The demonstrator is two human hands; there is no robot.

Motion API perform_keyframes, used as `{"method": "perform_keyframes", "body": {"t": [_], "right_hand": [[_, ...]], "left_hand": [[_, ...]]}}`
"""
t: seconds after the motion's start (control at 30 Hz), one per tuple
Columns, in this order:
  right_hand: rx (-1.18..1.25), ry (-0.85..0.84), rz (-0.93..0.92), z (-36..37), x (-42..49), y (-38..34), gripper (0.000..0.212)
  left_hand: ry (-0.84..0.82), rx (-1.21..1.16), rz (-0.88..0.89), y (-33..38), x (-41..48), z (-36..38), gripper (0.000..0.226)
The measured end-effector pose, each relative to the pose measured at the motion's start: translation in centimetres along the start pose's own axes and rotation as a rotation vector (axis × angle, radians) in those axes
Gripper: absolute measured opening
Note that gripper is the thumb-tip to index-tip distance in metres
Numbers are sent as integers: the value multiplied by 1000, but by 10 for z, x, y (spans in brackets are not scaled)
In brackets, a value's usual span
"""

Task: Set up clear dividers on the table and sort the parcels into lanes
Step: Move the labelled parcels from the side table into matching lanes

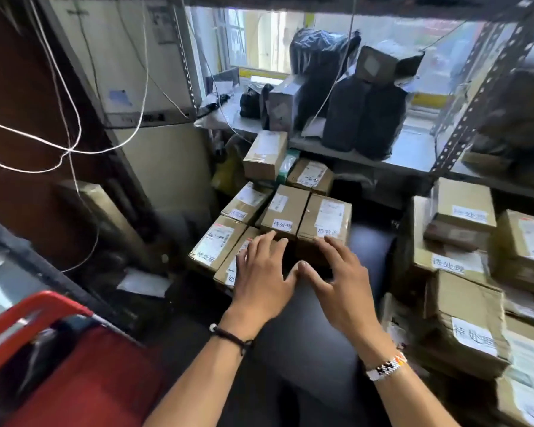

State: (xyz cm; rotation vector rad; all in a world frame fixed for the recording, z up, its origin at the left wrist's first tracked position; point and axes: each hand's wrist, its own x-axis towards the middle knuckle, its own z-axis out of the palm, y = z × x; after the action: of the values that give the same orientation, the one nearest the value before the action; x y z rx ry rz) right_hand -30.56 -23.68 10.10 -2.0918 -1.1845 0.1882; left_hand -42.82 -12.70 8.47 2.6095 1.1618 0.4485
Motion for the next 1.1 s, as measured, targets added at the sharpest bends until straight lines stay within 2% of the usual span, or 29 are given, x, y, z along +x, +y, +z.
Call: {"method": "perform_keyframes", "body": {"t": [0.17,0.27,0.33,0.4,0.53,0.67,0.7,0.77,0.83,1.0,1.1], "right_hand": [[167,-161,123,74,45,5,66],[305,-264,314,128,76,12,70],[395,-336,486,164,89,19,71],[506,-376,615,195,94,29,64],[633,-421,836,234,109,39,42],[778,-431,1025,253,102,33,59],[796,-424,1056,255,100,32,67],[814,-407,1083,255,101,31,69],[823,-364,1083,257,104,28,61],[904,-217,1040,269,90,14,48],[1015,-158,1065,271,74,5,41]], "left_hand": [[-68,-31,-121,-59,31,14,63],[-167,-151,-240,-106,59,31,60],[-295,-265,-336,-136,75,47,57],[-399,-317,-412,-155,86,60,54],[-433,-361,-512,-171,110,78,51],[-457,-409,-583,-182,114,82,59],[-465,-422,-587,-183,117,83,59],[-474,-455,-584,-183,124,84,58],[-494,-486,-582,-183,131,83,57],[-525,-541,-596,-193,134,78,34],[-565,-496,-522,-189,125,82,43]]}}
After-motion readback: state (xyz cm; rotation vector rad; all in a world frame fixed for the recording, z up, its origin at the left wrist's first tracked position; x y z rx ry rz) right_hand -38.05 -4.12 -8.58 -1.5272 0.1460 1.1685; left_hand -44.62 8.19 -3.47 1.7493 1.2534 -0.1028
